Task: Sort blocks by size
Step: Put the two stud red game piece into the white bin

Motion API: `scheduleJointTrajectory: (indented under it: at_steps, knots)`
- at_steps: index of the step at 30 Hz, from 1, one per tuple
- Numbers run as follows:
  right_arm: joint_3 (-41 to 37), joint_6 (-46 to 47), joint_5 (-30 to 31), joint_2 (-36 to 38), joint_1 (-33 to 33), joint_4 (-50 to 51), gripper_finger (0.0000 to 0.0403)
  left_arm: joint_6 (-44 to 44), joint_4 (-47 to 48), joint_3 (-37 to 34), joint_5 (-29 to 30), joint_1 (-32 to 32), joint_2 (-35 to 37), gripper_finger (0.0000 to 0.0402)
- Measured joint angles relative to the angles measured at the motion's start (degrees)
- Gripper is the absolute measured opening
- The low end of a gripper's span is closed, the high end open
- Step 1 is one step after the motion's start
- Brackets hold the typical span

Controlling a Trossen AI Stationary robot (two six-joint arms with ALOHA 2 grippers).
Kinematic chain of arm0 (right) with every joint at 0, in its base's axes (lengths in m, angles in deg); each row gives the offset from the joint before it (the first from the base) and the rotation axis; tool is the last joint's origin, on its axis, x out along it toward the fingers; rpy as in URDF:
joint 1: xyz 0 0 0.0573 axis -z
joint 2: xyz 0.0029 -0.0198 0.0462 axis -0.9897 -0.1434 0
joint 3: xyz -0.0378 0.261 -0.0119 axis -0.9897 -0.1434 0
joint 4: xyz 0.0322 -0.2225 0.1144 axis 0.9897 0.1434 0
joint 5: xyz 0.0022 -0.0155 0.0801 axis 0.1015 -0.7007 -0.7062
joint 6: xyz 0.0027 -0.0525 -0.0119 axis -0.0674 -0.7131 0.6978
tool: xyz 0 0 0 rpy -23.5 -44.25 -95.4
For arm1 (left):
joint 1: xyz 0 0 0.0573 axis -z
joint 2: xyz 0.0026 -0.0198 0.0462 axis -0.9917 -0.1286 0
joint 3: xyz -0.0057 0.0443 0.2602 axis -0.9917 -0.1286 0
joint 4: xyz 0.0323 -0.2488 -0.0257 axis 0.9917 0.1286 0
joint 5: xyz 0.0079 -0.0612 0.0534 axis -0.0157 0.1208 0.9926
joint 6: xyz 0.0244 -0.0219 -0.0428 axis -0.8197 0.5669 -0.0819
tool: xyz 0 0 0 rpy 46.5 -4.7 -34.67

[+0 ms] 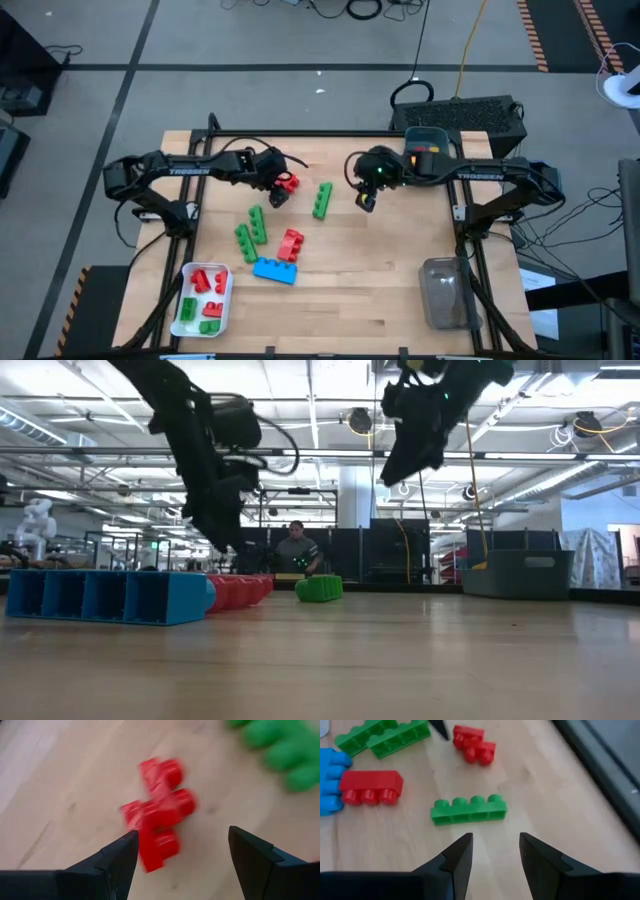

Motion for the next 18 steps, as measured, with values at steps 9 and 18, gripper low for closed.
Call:
scheduleJointTrajectory:
  at_steps: [9,18]
  knots:
    - [-9.65,2.54,-1.62,0.09,-1.26,-12.99,0.0148,0.78,-0.01,0.00,3.22,-4.25,-6.52,0.0261]
    - [-11.03,3.09,-1.43,0.09,-1.96,-14.92,0.0148,-0.82,-1.01,0.14,-0.58,-4.89,-12.19,0.0245]
